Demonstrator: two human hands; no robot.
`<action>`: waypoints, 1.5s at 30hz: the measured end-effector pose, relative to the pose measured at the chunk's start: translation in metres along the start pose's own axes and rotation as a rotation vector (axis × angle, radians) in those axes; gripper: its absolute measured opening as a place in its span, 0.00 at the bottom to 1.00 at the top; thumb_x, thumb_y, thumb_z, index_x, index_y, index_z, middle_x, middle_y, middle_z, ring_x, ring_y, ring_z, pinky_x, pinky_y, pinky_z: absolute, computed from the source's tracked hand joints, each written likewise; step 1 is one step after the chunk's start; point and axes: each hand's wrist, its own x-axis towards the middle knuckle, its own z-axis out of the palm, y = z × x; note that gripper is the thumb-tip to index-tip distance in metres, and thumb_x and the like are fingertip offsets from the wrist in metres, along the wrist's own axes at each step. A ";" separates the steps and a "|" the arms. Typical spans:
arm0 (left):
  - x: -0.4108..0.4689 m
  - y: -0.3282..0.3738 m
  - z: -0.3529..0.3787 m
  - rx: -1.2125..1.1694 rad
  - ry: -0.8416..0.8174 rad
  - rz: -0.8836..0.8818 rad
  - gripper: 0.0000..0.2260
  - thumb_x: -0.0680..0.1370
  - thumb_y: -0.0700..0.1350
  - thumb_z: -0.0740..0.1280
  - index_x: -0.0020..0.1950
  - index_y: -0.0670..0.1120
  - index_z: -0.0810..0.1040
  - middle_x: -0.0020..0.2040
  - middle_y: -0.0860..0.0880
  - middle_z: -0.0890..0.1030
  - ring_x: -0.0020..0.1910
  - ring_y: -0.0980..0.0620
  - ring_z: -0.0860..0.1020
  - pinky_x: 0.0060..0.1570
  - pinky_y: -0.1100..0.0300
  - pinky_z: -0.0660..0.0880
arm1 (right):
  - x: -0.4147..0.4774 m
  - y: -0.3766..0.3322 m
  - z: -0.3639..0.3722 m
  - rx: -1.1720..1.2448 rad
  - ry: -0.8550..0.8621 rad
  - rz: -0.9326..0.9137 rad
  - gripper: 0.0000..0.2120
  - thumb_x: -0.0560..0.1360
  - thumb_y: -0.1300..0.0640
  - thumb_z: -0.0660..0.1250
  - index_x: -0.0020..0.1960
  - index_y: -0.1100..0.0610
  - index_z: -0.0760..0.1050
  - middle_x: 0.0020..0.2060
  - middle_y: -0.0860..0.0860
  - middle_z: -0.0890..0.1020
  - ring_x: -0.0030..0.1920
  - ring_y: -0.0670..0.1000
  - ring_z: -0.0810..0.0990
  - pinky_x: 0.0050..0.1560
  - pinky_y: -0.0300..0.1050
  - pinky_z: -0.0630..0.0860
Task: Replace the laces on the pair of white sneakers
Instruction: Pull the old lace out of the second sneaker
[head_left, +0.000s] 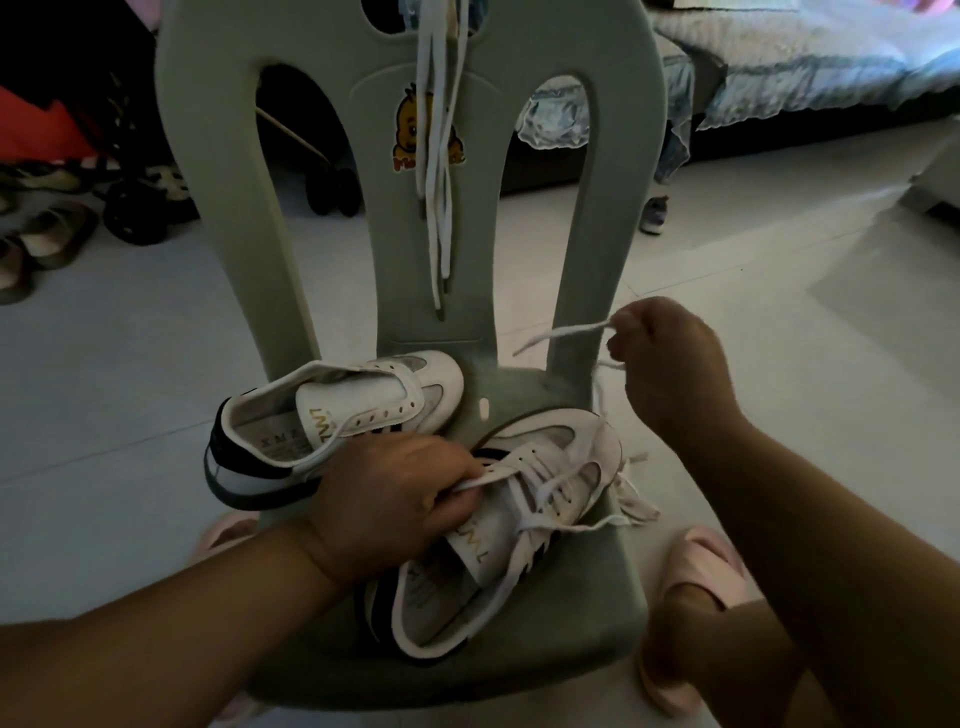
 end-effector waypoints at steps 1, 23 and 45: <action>0.000 0.000 0.000 0.000 -0.015 -0.034 0.12 0.74 0.53 0.61 0.43 0.51 0.83 0.35 0.55 0.82 0.33 0.58 0.78 0.31 0.65 0.74 | -0.002 0.001 0.002 -0.012 -0.050 -0.005 0.08 0.81 0.54 0.57 0.50 0.53 0.75 0.41 0.48 0.78 0.39 0.43 0.75 0.36 0.33 0.65; 0.015 0.038 -0.014 0.048 -0.353 -0.444 0.17 0.73 0.66 0.61 0.43 0.54 0.79 0.35 0.55 0.78 0.33 0.61 0.75 0.35 0.61 0.75 | -0.055 -0.009 0.016 -0.493 -0.454 -0.375 0.09 0.78 0.47 0.60 0.52 0.47 0.77 0.39 0.45 0.77 0.38 0.46 0.73 0.37 0.39 0.68; 0.004 0.027 -0.004 -0.026 -0.140 -0.284 0.11 0.77 0.56 0.62 0.45 0.54 0.82 0.32 0.60 0.66 0.38 0.61 0.67 0.33 0.71 0.57 | -0.073 -0.017 0.024 0.274 -0.582 0.377 0.03 0.69 0.53 0.74 0.38 0.50 0.83 0.27 0.43 0.80 0.30 0.42 0.75 0.26 0.32 0.68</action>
